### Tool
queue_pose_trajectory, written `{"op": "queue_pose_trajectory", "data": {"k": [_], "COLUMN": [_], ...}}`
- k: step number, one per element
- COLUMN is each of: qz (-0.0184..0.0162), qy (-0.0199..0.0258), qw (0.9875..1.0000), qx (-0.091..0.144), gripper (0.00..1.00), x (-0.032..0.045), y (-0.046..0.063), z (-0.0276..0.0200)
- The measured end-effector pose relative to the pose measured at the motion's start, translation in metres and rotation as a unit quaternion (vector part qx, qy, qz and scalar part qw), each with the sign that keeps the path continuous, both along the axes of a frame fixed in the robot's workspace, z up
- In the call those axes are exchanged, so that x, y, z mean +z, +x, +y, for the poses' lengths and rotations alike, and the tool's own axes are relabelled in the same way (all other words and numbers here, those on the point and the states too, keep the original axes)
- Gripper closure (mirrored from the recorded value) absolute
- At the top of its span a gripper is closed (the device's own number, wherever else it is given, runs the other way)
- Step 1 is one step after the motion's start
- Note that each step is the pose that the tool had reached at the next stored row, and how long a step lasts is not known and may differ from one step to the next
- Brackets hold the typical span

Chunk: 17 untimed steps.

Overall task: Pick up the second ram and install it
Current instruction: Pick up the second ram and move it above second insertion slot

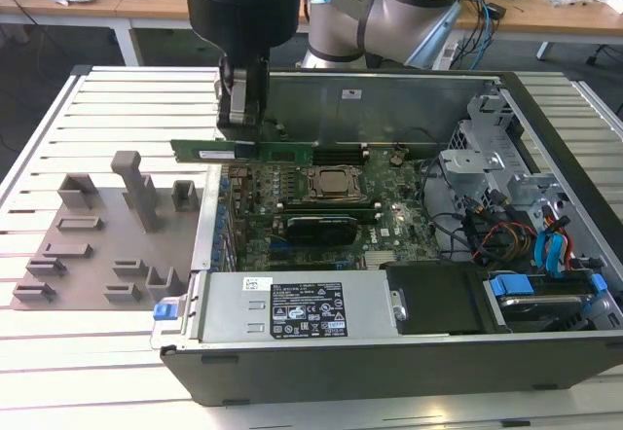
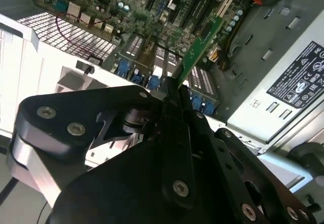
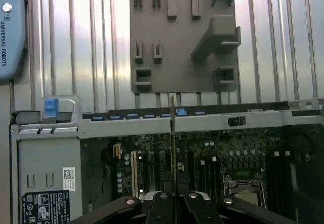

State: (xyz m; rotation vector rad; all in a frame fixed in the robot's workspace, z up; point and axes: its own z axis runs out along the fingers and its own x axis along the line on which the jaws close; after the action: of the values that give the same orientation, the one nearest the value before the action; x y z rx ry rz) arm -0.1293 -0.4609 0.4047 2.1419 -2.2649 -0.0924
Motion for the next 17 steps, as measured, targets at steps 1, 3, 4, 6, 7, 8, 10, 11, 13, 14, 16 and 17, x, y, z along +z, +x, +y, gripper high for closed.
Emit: {"op": "queue_pose_trajectory", "data": {"k": [1, 3, 4, 6, 7, 8, 10, 11, 13, 14, 16, 17], "qz": [0.0008, 0.0019, 0.0028, 0.0045, 0.0053, 0.0062, 0.0091, 0.0098, 0.0106, 0.0113, 0.0137, 0.0153], "qy": [0.0, 0.0, 0.0, 0.0, -0.0001, 0.0, 0.0096, 0.0195, 0.0263, 0.0263, 0.0262, 0.0263], "qw": [1.0, 1.0, 1.0, 1.0, 1.0, 1.0, 0.9999, 0.9998, 0.9996, 0.9995, 0.9992, 0.9992], "qx": [0.0, 0.0, 0.0, 0.0, 0.0, 0.0, 0.0, 0.0, 0.005, 0.014, 0.025, 0.025], "gripper": [0.86, 0.86, 0.86, 0.86, 0.86, 0.86, 0.86, 0.86, 0.86, 0.86, 0.86, 0.86], "x": [0.0, 0.0, 0.0, 0.0, 0.0, -0.0002, -0.0011, -0.0013, -0.0028, -0.0039, -0.0086, -0.0102], "y": [0.004, 0.009, 0.014, 0.023, 0.026, 0.031, 0.04, 0.043, 0.045, 0.045, 0.057, 0.065], "z": [0.0006, 0.0015, 0.0025, 0.0047, 0.0059, 0.0073, 0.0096, 0.0103, 0.0116, 0.0116, 0.0148, 0.0171]}}
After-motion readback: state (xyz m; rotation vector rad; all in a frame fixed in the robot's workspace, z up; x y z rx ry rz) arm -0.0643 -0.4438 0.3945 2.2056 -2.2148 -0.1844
